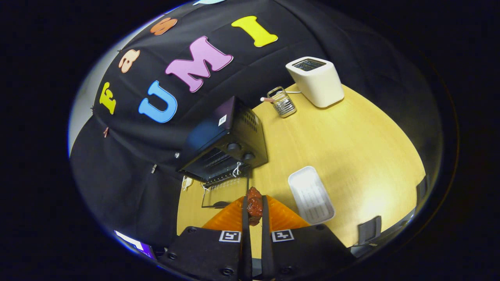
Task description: Open the toaster oven, put the food inside, and close the toaster oven door.
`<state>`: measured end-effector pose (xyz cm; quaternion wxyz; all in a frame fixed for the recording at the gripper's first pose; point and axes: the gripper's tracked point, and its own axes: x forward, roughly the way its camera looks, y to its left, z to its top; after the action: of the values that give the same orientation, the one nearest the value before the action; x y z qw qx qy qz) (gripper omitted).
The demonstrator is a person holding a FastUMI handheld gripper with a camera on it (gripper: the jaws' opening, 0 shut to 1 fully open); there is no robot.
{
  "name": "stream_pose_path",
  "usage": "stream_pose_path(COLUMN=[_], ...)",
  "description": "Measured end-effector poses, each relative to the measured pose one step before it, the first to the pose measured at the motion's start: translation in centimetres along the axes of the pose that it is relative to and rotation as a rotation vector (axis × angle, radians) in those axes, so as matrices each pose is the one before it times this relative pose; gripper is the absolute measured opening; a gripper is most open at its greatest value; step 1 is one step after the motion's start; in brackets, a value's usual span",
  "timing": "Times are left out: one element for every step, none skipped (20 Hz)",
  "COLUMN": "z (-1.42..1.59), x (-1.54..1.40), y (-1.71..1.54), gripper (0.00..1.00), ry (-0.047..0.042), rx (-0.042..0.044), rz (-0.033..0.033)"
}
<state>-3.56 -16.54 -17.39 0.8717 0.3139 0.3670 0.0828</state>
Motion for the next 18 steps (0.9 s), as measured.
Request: stream_pose_path(z=[-0.652,-0.564,-0.484,-0.447,-0.594,-0.494,-0.439,-0.424,-0.430,-0.206,-0.158,-0.184,-0.228,-0.171,-0.131,-0.001,-0.091,-0.034], x=[0.234,0.281,0.258,0.474,0.432,0.543,0.571,0.724,0.690,0.594,0.530,0.681,0.633,0.583,0.451,0.630,0.514,0.429], y=[0.920,1.018,1.062,1.037,1.058,1.005,0.883,0.894,1.027,0.862,0.808,0.871,0.839,0.619,0.537,0.434,0.400,0.267], gripper=[0.14,0.14,0.14,0.14,0.14,0.14,0.14,0.14,0.14,0.14,0.14,0.14,0.14,0.14,0.14,0.14,0.14,0.14], ry=[-0.00161,-0.00445,-0.00475,-0.00273,0.00046,-0.00140,-0.00214,-0.00063,-0.00371,-0.00870,-0.00849,-0.01013,-0.00676,-0.00507,-0.00703,-0.00800,-0.00810,-0.00046], rx=[-0.00248,-0.00093,0.00534,0.01062,0.00749,0.00325,0.00127,0.00067,0.00359,0.00596,0.00895,0.01023,0.00791,0.00691,0.00615,0.00633,0.00966,0.00717], rz=[0.00263,0.00616,0.00785,0.00830,0.00863,0.00901,0.00670,0.00643,0.00804,0.00677,0.00575,0.00929,0.00765,0.00441,0.00271,0.00203,0.00149,0.00171])
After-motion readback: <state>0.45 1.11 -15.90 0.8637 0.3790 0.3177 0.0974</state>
